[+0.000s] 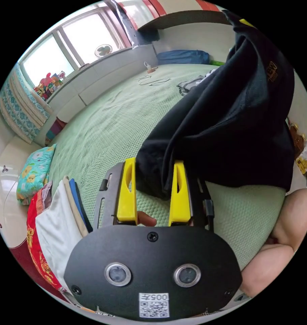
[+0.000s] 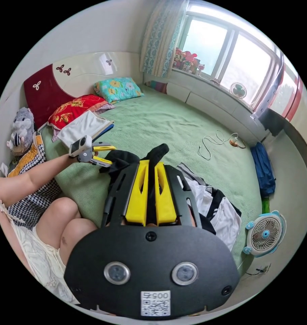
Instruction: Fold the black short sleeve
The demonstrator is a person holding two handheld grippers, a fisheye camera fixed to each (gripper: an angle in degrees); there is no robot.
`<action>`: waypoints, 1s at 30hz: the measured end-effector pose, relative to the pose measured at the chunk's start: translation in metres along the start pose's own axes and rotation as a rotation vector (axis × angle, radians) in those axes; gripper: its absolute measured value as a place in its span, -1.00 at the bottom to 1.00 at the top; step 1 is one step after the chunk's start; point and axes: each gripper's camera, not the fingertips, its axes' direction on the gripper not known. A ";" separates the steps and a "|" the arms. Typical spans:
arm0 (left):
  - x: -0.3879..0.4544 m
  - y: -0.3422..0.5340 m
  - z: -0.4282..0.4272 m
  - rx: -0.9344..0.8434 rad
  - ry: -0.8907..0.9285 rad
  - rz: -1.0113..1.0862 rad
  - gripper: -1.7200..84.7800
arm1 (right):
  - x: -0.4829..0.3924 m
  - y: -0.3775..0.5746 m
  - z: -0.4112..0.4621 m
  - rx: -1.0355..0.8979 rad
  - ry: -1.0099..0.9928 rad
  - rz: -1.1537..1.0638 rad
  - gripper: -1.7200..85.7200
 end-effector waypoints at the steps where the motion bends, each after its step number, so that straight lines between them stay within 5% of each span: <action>1: 0.000 -0.003 -0.001 -0.001 0.003 -0.002 -0.71 | 0.004 0.003 -0.002 0.004 0.002 0.008 -0.98; 6: -0.015 -0.019 -0.041 0.030 0.040 -0.068 -0.91 | 0.018 0.017 -0.015 0.018 0.055 0.046 -0.99; 24: -0.054 -0.050 -0.404 0.321 -0.303 -0.184 -0.94 | -0.011 0.033 -0.202 0.322 0.238 0.135 -1.00; 30: -0.109 -0.113 -0.430 0.239 -0.327 -0.233 -0.94 | 0.010 -0.033 -0.212 0.269 0.281 0.202 -1.00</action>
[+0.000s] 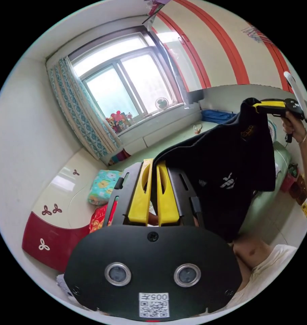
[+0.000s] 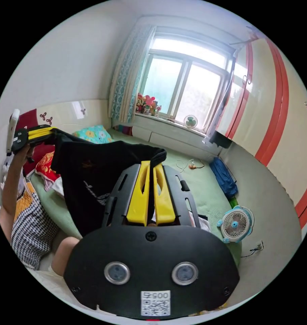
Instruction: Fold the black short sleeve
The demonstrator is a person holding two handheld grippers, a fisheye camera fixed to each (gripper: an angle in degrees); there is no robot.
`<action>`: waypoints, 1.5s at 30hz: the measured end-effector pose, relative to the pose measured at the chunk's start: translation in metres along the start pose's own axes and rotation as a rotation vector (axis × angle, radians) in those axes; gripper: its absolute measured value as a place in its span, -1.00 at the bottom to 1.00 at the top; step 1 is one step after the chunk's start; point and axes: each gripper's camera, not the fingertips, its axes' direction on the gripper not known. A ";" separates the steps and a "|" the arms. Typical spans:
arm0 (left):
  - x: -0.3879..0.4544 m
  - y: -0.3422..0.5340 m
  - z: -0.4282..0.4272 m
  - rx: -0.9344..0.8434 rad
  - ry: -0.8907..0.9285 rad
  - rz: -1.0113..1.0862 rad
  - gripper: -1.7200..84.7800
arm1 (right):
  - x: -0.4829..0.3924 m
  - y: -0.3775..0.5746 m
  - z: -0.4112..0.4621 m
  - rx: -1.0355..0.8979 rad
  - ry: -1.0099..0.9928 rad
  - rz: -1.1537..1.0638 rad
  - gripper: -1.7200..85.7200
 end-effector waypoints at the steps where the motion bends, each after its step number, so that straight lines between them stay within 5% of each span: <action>1: -0.002 -0.007 0.011 -0.017 -0.004 -0.003 -0.93 | 0.000 -0.015 0.021 -0.035 0.013 0.011 -1.00; 9: -0.003 -0.004 0.276 -0.417 -0.025 -0.201 -0.86 | -0.031 -0.050 0.277 -0.290 0.166 0.024 -0.97; 13: 0.005 0.051 0.336 -0.510 -0.032 -0.212 -0.83 | -0.042 -0.009 0.368 -0.453 0.223 0.064 -0.81; 16: 0.025 0.110 0.313 -0.451 -0.054 -0.134 -0.88 | -0.047 0.044 0.360 -0.381 0.122 -0.047 -0.77; 21: 0.085 0.243 0.224 -0.488 0.242 -0.094 -0.81 | -0.049 0.173 0.281 -0.367 0.018 -0.324 -0.68; 27: 0.116 0.338 0.202 -0.623 0.441 -0.294 -0.68 | -0.023 0.276 0.243 -0.494 -0.023 -0.295 -0.62; 35: 0.130 0.368 0.210 -0.635 0.389 -0.434 -0.69 | -0.009 0.299 0.283 -0.632 -0.104 -0.086 -0.69; 39: 0.140 0.367 0.197 -0.609 0.336 -0.359 -0.82 | -0.013 0.298 0.251 -0.462 -0.076 -0.074 -0.96; 45: 0.079 0.358 0.125 -0.442 0.363 -0.431 -0.93 | -0.015 0.293 0.192 -0.400 -0.124 -0.041 -1.00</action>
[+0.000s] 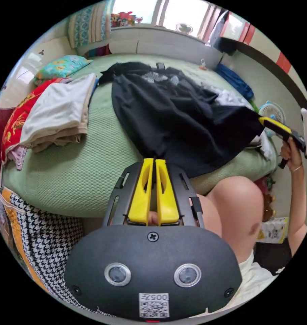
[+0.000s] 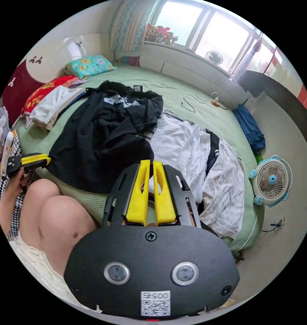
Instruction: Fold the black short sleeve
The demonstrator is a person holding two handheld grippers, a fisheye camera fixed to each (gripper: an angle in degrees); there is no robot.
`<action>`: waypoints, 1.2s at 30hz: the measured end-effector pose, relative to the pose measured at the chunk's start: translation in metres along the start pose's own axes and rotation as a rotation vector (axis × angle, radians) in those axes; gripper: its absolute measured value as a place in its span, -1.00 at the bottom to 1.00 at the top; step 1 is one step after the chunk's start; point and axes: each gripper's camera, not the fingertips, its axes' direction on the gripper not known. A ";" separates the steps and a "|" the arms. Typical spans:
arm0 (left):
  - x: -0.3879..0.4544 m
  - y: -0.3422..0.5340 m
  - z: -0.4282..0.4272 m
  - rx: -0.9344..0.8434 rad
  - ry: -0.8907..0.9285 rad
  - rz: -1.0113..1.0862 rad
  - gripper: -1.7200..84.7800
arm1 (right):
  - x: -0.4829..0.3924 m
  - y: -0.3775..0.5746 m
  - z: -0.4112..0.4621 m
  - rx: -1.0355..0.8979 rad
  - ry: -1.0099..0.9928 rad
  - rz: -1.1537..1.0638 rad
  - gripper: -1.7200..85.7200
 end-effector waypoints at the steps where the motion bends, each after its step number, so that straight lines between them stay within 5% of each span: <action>1: -0.004 0.002 -0.014 0.026 -0.012 0.004 -0.94 | 0.001 0.005 -0.018 0.024 -0.030 0.016 -1.00; 9: -0.035 0.087 -0.178 0.074 0.013 0.111 -0.95 | -0.009 0.089 -0.127 0.045 -0.156 0.050 -1.00; 17: -0.040 0.209 -0.176 -0.250 0.088 -0.003 -0.93 | -0.061 0.196 -0.129 -0.428 -0.266 -0.034 -0.99; 20: -0.064 0.221 -0.169 -0.237 0.043 -0.135 -0.95 | -0.069 0.205 -0.114 -0.498 -0.107 -0.061 -0.96; 24: -0.049 0.173 -0.165 -0.036 0.042 -0.032 -0.96 | -0.070 0.173 -0.116 -0.213 0.063 -0.024 -0.89; 28: -0.009 0.098 -0.125 0.106 0.008 0.125 -0.94 | -0.083 0.127 -0.091 0.177 -0.001 0.104 -0.83; 36: 0.019 -0.086 -0.018 0.255 -0.023 0.004 -0.97 | -0.116 0.007 0.007 0.237 0.030 0.401 -0.79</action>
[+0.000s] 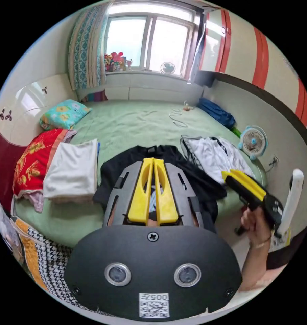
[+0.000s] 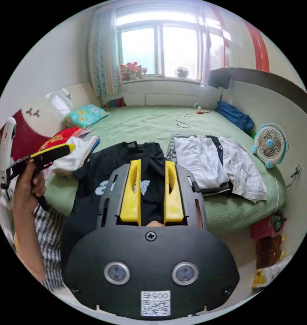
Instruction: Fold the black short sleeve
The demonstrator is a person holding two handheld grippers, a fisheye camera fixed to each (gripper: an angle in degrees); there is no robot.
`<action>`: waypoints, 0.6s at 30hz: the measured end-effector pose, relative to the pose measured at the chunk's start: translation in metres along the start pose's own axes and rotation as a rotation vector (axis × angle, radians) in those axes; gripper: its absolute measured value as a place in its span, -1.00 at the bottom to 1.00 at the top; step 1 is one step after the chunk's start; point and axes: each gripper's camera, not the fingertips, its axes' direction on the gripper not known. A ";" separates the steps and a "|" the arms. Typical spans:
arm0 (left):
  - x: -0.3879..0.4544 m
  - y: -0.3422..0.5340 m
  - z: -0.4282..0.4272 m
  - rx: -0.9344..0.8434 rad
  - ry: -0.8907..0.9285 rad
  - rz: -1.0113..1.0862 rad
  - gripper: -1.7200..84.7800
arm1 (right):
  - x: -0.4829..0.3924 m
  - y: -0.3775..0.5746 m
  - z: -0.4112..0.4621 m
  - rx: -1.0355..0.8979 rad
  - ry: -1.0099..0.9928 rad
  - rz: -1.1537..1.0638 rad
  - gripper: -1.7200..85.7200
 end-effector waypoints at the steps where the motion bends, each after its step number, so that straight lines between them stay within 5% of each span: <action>1: -0.001 -0.007 0.012 -0.012 -0.005 -0.017 -0.97 | -0.010 -0.013 0.016 0.001 0.009 0.054 -0.81; 5: -0.015 -0.020 0.099 -0.128 -0.019 -0.078 -0.97 | -0.032 -0.043 0.074 -0.078 0.044 0.150 -0.89; 9: -0.032 0.003 0.160 -0.301 0.027 -0.121 -0.98 | -0.048 -0.036 0.134 -0.176 0.094 -0.012 -0.95; 13: -0.028 -0.011 0.171 -0.268 0.030 -0.065 -0.98 | -0.044 -0.047 0.144 -0.215 -0.072 -0.034 -0.89; 18: -0.020 -0.014 0.201 -0.315 0.067 -0.020 -0.98 | -0.057 -0.051 0.179 -0.388 -0.012 -0.213 -0.85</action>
